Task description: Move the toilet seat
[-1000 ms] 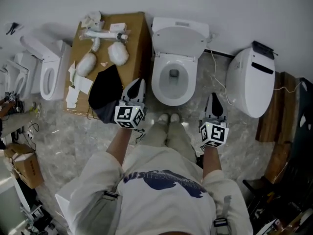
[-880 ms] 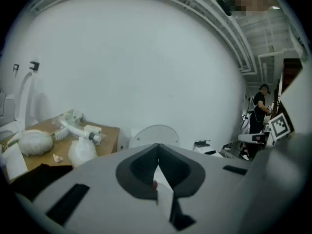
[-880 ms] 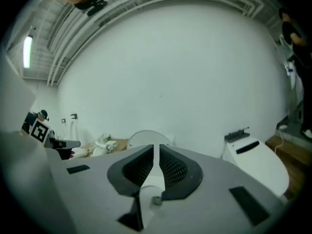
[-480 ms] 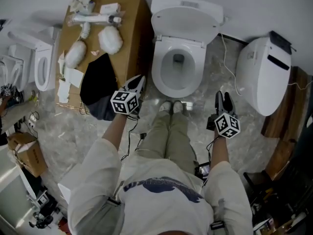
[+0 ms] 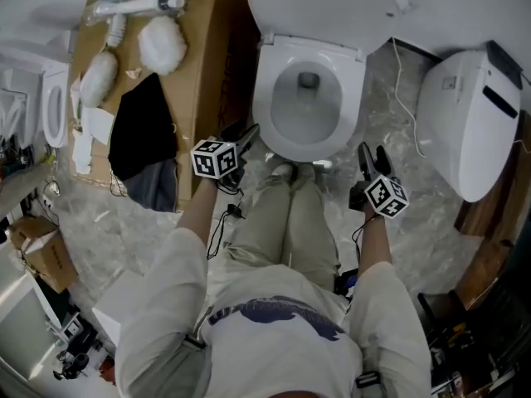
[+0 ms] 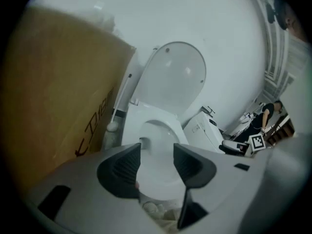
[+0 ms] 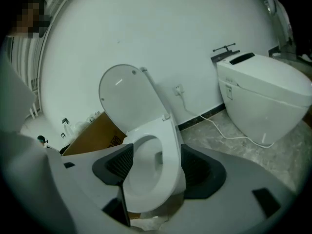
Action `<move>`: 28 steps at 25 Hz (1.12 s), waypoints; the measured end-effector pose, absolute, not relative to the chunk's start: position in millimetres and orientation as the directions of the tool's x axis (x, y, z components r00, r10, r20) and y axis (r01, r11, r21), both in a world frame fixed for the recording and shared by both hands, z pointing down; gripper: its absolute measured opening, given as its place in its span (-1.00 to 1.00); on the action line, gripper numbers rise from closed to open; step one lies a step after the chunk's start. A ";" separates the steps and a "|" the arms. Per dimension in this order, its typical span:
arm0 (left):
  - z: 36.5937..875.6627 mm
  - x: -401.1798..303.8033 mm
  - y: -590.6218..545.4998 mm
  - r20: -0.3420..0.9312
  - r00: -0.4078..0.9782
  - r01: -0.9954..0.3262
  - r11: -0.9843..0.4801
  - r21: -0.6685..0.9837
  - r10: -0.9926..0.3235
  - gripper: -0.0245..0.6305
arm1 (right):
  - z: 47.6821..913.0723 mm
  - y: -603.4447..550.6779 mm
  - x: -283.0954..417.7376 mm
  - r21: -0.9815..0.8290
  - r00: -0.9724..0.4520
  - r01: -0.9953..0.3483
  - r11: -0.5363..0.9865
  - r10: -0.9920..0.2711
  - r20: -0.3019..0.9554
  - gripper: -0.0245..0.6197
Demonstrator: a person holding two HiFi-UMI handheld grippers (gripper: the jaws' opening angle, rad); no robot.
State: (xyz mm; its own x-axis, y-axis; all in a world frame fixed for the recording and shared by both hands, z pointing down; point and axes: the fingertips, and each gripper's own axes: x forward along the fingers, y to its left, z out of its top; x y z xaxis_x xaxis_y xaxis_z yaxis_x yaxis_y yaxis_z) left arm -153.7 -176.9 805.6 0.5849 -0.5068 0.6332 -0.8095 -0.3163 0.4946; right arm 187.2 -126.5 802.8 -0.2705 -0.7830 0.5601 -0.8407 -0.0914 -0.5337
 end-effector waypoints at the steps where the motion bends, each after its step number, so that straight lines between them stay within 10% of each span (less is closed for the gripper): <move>1: 819.2 -154.7 -176.1 0.632 0.589 -0.806 -0.301 0.510 -0.505 -0.31 | 818.5 -125.8 186.9 -0.542 -0.276 -0.835 -0.098 -0.778 0.565 0.07; 28: 940.0 -139.1 -170.2 0.557 0.702 -0.678 -0.179 0.713 -0.442 0.11 | 949.7 -143.7 130.9 -0.724 -0.475 -0.686 -0.071 -0.710 0.520 0.39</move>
